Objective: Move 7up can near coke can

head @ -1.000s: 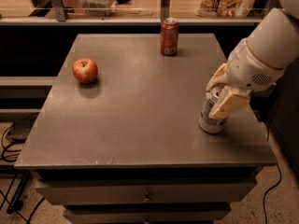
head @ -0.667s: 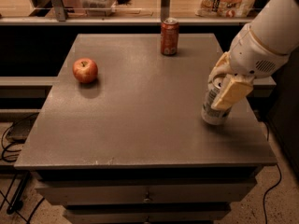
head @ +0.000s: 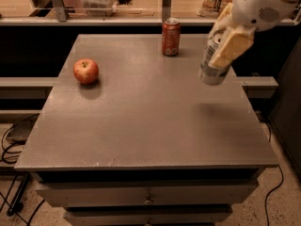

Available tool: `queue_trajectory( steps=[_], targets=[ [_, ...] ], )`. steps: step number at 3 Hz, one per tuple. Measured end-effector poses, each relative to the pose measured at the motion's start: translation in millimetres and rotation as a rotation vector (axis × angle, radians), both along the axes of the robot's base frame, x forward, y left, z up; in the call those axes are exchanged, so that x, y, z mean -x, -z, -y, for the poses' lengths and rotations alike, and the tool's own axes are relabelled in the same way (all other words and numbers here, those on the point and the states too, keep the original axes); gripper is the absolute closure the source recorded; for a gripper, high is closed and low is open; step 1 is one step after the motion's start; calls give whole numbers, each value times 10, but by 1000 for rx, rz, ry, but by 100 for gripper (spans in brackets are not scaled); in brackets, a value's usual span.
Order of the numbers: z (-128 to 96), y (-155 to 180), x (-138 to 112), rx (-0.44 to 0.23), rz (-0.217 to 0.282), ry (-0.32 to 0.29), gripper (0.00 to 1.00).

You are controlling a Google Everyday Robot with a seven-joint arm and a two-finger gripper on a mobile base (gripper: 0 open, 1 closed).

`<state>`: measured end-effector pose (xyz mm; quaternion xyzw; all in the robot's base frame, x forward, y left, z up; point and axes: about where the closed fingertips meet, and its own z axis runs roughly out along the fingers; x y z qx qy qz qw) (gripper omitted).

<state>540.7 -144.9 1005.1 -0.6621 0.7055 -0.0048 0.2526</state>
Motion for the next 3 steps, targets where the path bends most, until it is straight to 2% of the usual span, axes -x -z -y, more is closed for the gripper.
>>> queue_trajectory(
  steps=[1,2,3],
  targets=[
    [-60,-242,-372,-52,45,69,100],
    [-102,-337,-726,-84,56,156,100],
    [-28,-310,-934,-115,36,225,100]
  ],
)
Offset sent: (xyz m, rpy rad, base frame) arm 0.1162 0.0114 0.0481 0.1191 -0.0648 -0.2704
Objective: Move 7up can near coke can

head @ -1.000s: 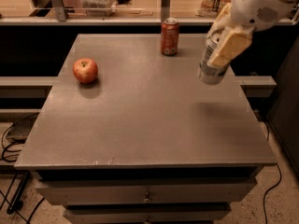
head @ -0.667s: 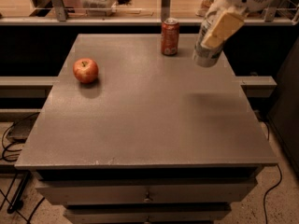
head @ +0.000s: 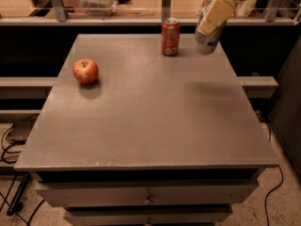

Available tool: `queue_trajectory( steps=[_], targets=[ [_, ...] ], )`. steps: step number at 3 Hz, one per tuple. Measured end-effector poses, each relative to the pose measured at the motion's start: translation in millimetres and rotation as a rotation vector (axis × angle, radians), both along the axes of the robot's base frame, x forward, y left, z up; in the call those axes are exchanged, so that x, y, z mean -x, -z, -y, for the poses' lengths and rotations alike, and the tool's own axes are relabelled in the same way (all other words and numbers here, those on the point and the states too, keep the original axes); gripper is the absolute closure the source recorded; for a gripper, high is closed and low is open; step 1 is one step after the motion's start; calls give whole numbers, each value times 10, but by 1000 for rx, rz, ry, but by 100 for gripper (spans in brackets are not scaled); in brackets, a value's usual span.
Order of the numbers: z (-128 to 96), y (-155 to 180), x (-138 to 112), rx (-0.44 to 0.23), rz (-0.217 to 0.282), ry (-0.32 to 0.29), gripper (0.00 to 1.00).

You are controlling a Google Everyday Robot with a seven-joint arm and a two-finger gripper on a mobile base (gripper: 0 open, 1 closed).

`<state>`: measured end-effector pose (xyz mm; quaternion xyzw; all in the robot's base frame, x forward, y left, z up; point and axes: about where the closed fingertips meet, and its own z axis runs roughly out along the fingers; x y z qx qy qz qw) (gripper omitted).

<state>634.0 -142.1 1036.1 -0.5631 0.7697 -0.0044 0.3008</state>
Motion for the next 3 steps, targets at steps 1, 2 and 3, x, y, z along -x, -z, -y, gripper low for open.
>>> queue_trajectory(
  steps=[1,2,3],
  targets=[
    [-15,18,-30,-6,0,7,100],
    [-98,122,-74,-18,-10,17,100],
    [-158,316,-269,-58,-26,52,100]
  ],
)
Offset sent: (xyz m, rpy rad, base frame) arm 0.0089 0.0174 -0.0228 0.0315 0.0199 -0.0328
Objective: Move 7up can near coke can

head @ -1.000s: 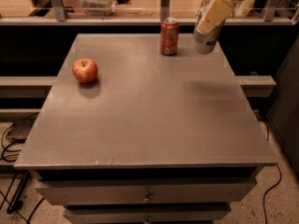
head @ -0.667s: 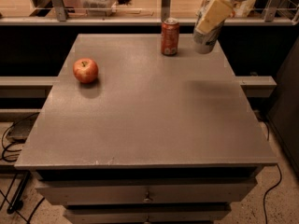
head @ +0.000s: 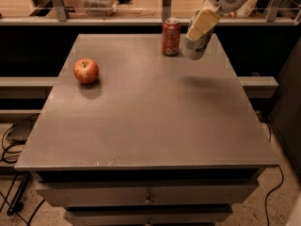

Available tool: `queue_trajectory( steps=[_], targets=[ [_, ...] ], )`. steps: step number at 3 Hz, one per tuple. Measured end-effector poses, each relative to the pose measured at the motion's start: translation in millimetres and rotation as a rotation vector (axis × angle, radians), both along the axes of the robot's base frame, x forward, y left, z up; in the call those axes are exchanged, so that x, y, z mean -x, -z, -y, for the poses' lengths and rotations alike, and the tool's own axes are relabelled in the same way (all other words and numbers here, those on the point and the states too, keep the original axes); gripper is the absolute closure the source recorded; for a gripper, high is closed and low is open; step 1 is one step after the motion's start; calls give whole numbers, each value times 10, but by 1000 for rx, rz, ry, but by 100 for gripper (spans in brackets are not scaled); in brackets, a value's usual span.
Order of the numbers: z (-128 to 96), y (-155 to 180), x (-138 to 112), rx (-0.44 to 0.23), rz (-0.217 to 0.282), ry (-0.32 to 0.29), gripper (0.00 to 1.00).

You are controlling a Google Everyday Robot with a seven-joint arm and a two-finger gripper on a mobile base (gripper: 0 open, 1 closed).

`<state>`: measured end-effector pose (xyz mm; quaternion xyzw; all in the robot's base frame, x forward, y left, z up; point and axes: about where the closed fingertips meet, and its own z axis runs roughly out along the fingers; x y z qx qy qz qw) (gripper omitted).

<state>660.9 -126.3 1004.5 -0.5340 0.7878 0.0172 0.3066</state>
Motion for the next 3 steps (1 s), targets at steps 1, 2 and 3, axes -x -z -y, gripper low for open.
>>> queue_trajectory(
  steps=[1,2,3],
  targets=[
    [-36,198,-248,-21,-14,47,100],
    [10,405,-488,-35,-31,113,81],
    [47,569,-695,-65,-44,169,59]
  ],
)
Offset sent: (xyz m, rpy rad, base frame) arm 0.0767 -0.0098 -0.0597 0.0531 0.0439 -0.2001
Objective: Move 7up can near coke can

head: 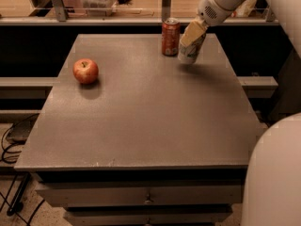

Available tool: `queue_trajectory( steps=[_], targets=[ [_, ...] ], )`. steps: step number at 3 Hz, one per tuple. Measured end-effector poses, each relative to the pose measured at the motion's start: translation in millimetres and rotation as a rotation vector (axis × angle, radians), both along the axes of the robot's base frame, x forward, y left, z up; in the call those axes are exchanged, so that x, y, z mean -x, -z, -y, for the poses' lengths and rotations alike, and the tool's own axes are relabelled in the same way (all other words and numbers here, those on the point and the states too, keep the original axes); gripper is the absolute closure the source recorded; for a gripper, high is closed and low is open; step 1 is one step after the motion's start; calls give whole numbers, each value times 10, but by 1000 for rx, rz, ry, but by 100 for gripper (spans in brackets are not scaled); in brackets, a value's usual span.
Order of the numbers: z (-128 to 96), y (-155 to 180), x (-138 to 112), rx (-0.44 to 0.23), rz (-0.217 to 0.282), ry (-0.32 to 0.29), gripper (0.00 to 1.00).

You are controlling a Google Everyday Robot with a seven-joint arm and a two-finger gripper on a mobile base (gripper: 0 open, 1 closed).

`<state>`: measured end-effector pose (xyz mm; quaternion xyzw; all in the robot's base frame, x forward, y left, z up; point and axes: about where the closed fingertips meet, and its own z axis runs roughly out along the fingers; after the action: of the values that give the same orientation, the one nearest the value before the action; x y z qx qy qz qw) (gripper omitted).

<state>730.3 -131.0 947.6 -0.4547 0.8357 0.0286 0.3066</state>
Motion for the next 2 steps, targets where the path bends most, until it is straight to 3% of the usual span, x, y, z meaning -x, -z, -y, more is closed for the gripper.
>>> queue_trajectory(
  steps=[2],
  targets=[
    [-35,283,-299,-39,-23,46,12]
  ],
)
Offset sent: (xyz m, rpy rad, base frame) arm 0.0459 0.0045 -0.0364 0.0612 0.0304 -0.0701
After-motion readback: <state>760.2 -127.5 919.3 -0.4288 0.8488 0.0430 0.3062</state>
